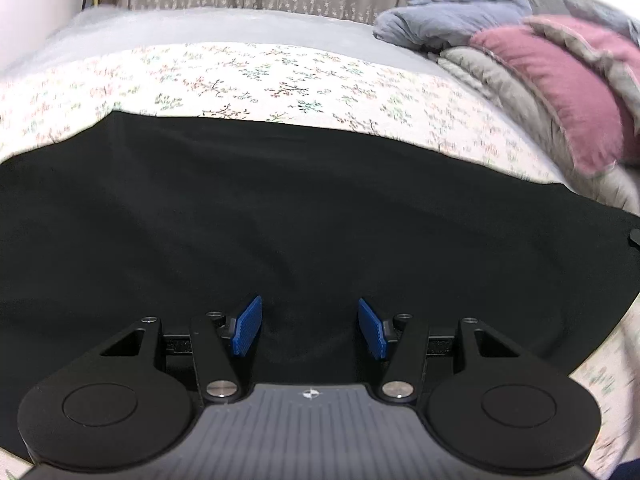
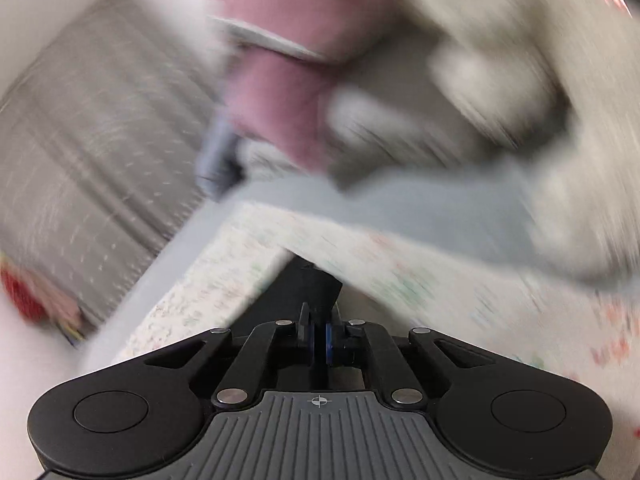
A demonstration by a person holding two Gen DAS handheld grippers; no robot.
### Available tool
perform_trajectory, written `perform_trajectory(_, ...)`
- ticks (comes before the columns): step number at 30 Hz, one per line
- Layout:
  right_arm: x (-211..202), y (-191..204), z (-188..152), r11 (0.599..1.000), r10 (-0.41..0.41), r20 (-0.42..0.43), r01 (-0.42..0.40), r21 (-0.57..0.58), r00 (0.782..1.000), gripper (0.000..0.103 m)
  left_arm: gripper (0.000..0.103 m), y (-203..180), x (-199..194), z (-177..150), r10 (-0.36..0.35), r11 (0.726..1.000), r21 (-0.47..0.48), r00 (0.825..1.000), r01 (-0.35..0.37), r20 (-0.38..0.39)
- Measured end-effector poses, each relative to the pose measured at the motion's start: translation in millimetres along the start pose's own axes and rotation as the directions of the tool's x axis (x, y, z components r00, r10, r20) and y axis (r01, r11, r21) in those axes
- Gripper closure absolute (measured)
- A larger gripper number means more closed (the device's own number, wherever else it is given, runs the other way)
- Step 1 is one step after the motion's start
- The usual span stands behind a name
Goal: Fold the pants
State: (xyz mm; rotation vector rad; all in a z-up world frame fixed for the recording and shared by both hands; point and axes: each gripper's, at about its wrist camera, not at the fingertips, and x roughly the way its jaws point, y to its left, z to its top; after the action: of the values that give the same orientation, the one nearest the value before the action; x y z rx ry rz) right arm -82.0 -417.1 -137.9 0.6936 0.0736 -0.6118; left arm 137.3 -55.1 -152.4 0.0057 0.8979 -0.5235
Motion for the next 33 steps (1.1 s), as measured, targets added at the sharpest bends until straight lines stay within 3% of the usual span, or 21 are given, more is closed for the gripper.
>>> perform_trajectory(2, -10, 44, -9, 0.978, 0.057, 0.060, -0.044, -0.204, 0.997, 0.098, 0.042, 11, -1, 5, -0.048, 0.997, -0.061, 0.999, 0.047, -0.007)
perform_trajectory(4, -21, 95, -35, 0.882, 0.139, 0.078, -0.087, -0.463, 0.987, 0.098, 0.042, 24, -2, 9, -0.085, 0.989, -0.124, 0.996, 0.083, -0.007)
perform_trajectory(5, -25, 119, -55, 0.801, 0.178, 0.062, -0.108, -0.588, 0.982, 0.098, 0.042, 30, -3, 11, -0.100, 0.983, -0.155, 0.995, 0.098, -0.004)
perform_trajectory(7, -32, 160, -105, 0.584, 0.229, -0.011, -0.146, -0.798, 0.973, 0.098, 0.042, 43, -2, 13, -0.130, 0.967, -0.219, 0.991, 0.127, -0.001)
perform_trajectory(9, -36, 184, -163, 0.327, 0.228, -0.105, -0.178, -0.928, 0.968, 0.098, 0.042, 54, -2, 13, -0.150, 0.949, -0.280, 0.989, 0.146, 0.007)
perform_trajectory(11, -41, 191, -208, 0.118, 0.208, -0.137, -0.164, -0.979, 0.968, 0.098, 0.041, 62, -2, 13, -0.169, 0.932, -0.321, 0.985, 0.165, 0.014)
perform_trajectory(12, -43, 191, -225, 0.044, 0.199, -0.150, -0.162, -0.986, 0.968, 0.098, 0.041, 64, -2, 12, -0.180, 0.926, -0.335, 0.984, 0.174, 0.014)
perform_trajectory(13, -44, 191, -234, 0.016, 0.189, -0.167, -0.173, -0.985, 0.968, 0.098, 0.040, 66, -2, 12, -0.189, 0.922, -0.343, 0.982, 0.181, 0.012)
perform_trajectory(21, -40, 191, -232, 0.062, 0.146, -0.220, -0.230, -0.971, 0.965, 0.088, 0.035, 58, 1, 16, -0.299, 0.895, -0.344, 0.954, 0.284, 0.011)
perform_trajectory(23, -41, 191, -229, 0.074, 0.140, -0.224, -0.236, -0.969, 0.965, 0.074, 0.033, 53, 3, 16, -0.316, 0.896, -0.328, 0.949, 0.299, 0.004)
perform_trajectory(25, -43, 189, -223, 0.093, 0.135, -0.214, -0.227, -0.969, 0.968, 0.053, 0.031, 46, 5, 16, -0.329, 0.900, -0.304, 0.944, 0.312, -0.004)
perform_trajectory(26, -44, 187, -220, 0.100, 0.134, -0.211, -0.225, -0.969, 0.968, 0.052, 0.031, 42, 5, 16, -0.332, 0.903, -0.292, 0.943, 0.314, -0.010)
perform_trajectory(29, -38, 181, -221, 0.109, 0.111, -0.242, -0.254, -0.961, 0.964, 0.059, 0.029, 33, 10, 15, -0.336, 0.911, -0.262, 0.942, 0.318, -0.025)
perform_trajectory(33, -39, 183, -222, 0.130, 0.107, -0.286, -0.299, -0.945, 0.952, 0.099, 0.029, 31, 13, 13, -0.373, 0.892, -0.291, 0.927, 0.346, -0.043)
